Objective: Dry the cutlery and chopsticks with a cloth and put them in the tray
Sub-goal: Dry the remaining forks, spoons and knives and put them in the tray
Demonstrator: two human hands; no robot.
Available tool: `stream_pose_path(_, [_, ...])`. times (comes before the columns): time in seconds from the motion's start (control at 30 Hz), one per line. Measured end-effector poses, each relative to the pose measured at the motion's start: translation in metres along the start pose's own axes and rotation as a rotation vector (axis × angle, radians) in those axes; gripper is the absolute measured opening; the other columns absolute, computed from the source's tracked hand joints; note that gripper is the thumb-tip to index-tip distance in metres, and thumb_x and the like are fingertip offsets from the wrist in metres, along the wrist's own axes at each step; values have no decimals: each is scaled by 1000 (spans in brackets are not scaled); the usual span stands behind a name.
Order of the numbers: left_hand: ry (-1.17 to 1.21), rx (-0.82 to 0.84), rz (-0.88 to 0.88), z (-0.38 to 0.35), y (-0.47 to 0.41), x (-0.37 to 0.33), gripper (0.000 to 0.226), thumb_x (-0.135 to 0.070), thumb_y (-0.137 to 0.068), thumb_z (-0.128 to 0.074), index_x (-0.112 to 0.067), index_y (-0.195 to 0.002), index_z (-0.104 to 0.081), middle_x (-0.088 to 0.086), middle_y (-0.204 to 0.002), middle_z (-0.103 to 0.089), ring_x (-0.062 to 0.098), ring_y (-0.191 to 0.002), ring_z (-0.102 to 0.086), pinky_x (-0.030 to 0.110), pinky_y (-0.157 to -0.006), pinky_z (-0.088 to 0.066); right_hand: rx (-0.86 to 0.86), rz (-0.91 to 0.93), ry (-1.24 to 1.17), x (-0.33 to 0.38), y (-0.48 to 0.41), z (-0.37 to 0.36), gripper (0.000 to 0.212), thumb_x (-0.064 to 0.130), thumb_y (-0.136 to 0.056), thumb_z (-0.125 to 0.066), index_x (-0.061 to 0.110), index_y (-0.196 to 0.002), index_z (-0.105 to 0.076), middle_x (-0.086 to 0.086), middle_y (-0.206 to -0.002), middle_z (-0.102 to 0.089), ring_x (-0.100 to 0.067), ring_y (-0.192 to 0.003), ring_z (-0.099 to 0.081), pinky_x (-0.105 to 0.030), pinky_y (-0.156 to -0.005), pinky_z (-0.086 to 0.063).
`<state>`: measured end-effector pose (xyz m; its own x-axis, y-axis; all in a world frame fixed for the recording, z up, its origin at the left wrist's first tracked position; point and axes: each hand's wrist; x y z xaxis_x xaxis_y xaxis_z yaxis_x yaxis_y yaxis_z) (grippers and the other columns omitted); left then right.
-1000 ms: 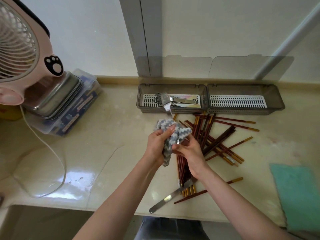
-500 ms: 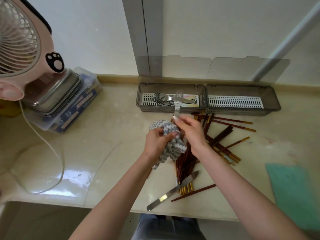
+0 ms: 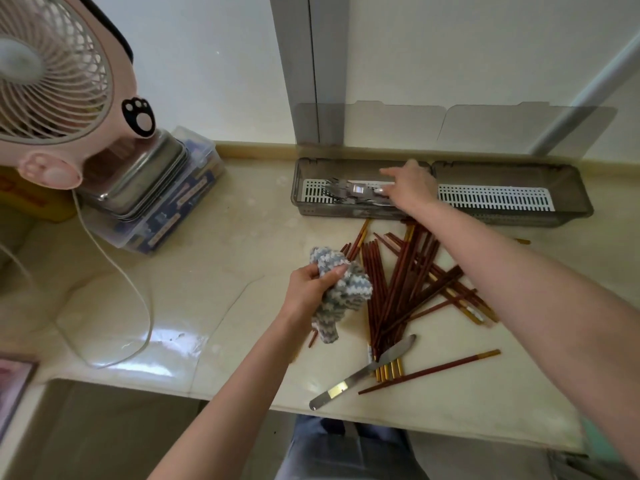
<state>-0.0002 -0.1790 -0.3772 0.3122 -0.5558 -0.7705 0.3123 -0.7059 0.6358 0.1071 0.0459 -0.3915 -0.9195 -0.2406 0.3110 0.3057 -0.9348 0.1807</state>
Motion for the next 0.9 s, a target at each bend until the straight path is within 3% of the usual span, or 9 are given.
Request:
stream_pose_path(0.07, [6, -10, 1, 7, 2, 0, 26, -22, -81, -70, -2, -97, -66, 17, -92, -71, 27, -80, -70, 35, -73, -58, -40, 34, 0, -10, 8, 0, 42, 32, -91, -59, 29, -132, -53, -8, -124, -50, -25, -111, -54, -34, -85, -44])
stream_pose_path(0.2, [125, -32, 41, 24, 0, 4, 26, -24, -84, -67, -3, -98, -65, 15, -93, -72, 26, -82, -70, 34, -72, -58, -120, 160, -239, -26, 65, -7, 24, 22, -92, -58, 24, -115, -63, 2, -107, -57, -11, -83, -56, -22, -72, -45])
stream_pose_path(0.33, [188, -2, 74, 32, -1, 10, 33, -30, -88, -60, 1, -99, -61, 17, -96, -71, 26, -83, -70, 35, -72, -58, 374, 309, -212, -37, 138, -23, 7, 30, -85, -65, 32, -92, -66, 16, -92, -62, 1, -82, -56, -26, -83, -50])
stream_pose_path(0.43, [175, 36, 77, 26, -2, 9, 30, -29, -93, -52, -2, -95, -64, 13, -90, -71, 20, -77, -71, 30, -66, -58, 606, 413, -52, -43, 175, -38, 9, 36, -81, -70, 31, -88, -68, 14, -86, -55, -1, -77, -53, -21, -71, -44])
stream_pose_path(0.53, [184, 55, 82, 20, -3, 10, 26, -23, -97, -46, -4, -98, -64, 7, -83, -73, 14, -71, -71, 23, -58, -56, 591, 541, 19, -46, 201, -49, 14, 36, -81, -68, 29, -93, -68, 9, -91, -49, -7, -79, -50, -23, -68, -38])
stream_pose_path(0.67, [172, 69, 88, 16, -4, 14, 21, -12, -98, -43, -6, -95, -63, 2, -77, -73, 10, -67, -70, 19, -56, -55, 479, 745, 94, -36, 234, -73, 25, 29, -87, -60, 21, -111, -64, -2, -104, -51, -20, -94, -53, -35, -73, -44])
stream_pose_path(0.77, [175, 91, 91, 13, -5, 14, 21, -5, -97, -41, -5, -91, -62, 7, -79, -71, 12, -65, -69, 20, -56, -56, 443, 811, 145, -20, 245, -95, 30, 20, -78, -67, 11, -106, -62, -10, -105, -53, -28, -93, -55, -40, -69, -49])
stream_pose_path(0.83, [189, 128, 101, 14, -5, 14, 22, -3, -96, -40, -4, -92, -61, 5, -75, -73, 13, -67, -70, 22, -58, -56, 454, 797, 166, -10, 245, -101, 22, 11, -78, -65, 7, -98, -61, -13, -104, -55, -31, -95, -56, -42, -69, -48])
stream_pose_path(0.9, [221, 179, 135, 17, -3, 13, 22, -4, -95, -39, -5, -97, -61, 7, -85, -72, 18, -78, -70, 29, -71, -57, 489, 776, 134, -5, 241, -95, 14, 10, -79, -63, 7, -92, -62, -12, -99, -61, -31, -94, -57, -41, -71, -45])
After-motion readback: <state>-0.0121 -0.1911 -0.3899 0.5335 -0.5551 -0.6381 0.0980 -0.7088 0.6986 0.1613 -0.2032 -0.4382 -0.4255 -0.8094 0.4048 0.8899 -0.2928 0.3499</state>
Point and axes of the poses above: each hand's wrist, its own y-axis away from the middle knuckle, its own z-axis out of the back of the hand, x = y × z
